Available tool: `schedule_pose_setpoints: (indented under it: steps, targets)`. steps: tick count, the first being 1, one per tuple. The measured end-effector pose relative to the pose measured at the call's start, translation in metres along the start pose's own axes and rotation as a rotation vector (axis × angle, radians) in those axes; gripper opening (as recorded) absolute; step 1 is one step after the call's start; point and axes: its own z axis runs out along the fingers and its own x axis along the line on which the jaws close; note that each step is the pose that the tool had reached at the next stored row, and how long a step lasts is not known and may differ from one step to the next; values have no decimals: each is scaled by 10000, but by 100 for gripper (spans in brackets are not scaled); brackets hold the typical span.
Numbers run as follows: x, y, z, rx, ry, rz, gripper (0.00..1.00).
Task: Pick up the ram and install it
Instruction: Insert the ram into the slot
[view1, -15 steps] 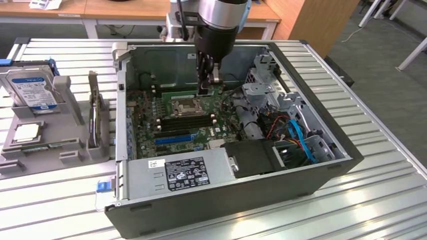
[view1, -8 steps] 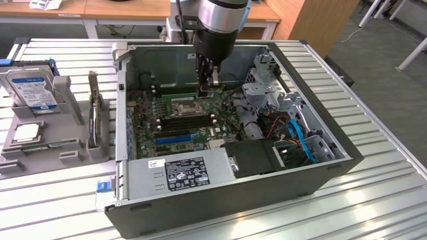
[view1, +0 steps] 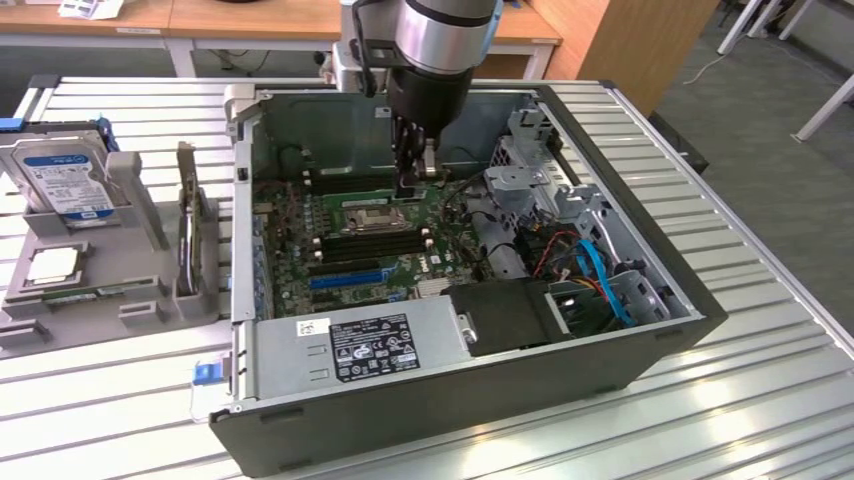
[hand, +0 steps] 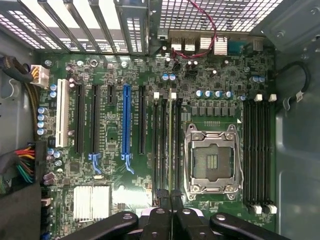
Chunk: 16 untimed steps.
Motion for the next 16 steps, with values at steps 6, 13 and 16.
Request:
schedule_pose_setpoints:
  steps: [6, 13, 16]
  targets:
    - [2, -2, 48, 1, -1, 0, 12]
    - [5, -5, 108, 1, -2, 0, 12]
    - [7, -6, 134, 1, -1, 0, 12]
